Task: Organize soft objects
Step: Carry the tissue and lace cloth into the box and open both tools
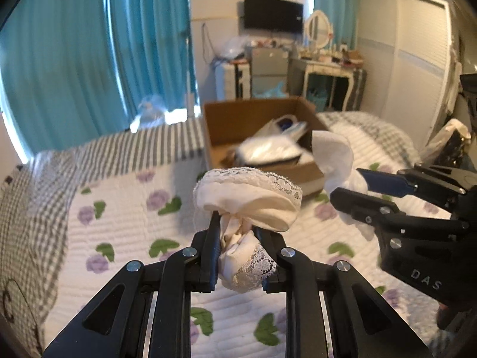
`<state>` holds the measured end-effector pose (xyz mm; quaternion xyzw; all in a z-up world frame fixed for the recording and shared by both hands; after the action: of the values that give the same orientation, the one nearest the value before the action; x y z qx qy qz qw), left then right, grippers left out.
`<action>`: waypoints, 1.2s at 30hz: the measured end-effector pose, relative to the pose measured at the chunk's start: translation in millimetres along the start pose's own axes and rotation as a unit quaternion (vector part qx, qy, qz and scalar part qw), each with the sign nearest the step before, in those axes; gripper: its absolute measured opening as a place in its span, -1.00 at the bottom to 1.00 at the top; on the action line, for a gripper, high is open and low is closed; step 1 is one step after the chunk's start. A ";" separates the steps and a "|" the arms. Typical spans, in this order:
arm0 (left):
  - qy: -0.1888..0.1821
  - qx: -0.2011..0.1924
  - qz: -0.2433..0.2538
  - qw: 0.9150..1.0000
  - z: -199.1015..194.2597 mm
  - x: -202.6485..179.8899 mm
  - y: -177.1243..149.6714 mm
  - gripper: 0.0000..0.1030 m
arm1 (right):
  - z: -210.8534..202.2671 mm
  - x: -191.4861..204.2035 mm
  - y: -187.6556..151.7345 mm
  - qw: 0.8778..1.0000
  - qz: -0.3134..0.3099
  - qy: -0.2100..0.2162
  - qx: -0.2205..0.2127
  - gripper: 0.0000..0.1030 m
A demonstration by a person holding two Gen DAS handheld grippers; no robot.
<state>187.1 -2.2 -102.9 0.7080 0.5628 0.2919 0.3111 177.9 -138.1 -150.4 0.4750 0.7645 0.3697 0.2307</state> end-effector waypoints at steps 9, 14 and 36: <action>-0.009 -0.048 0.004 0.999 -33.2 -21.7 46.4 -0.62 | -56.9 -25.3 45.1 0.998 -0.010 -0.025 -0.050 -0.39; -0.011 -0.067 0.007 0.998 -35.1 -29.6 74.8 -0.62 | -67.4 -42.1 70.4 0.997 -0.005 -0.028 -0.067 -0.39; 0.006 -0.034 0.014 0.999 93.9 -37.1 128.2 -0.62 | 28.2 -121.6 139.5 0.998 0.004 -0.035 -0.058 -0.39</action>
<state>330.4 -71.1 -66.4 0.7031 0.5441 0.3196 0.3278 329.0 -199.0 -58.2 0.4766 0.7312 0.3977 0.2831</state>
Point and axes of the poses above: each gripper's, at about its wrist camera, not at the fingertips, and z roughly the way its jaws point, x to its left, y to its top, the point moved 10 cm from there along z, roughly the way its jaws point, and after that the axes turned 4 degrees about y, right-handed, at the moved point
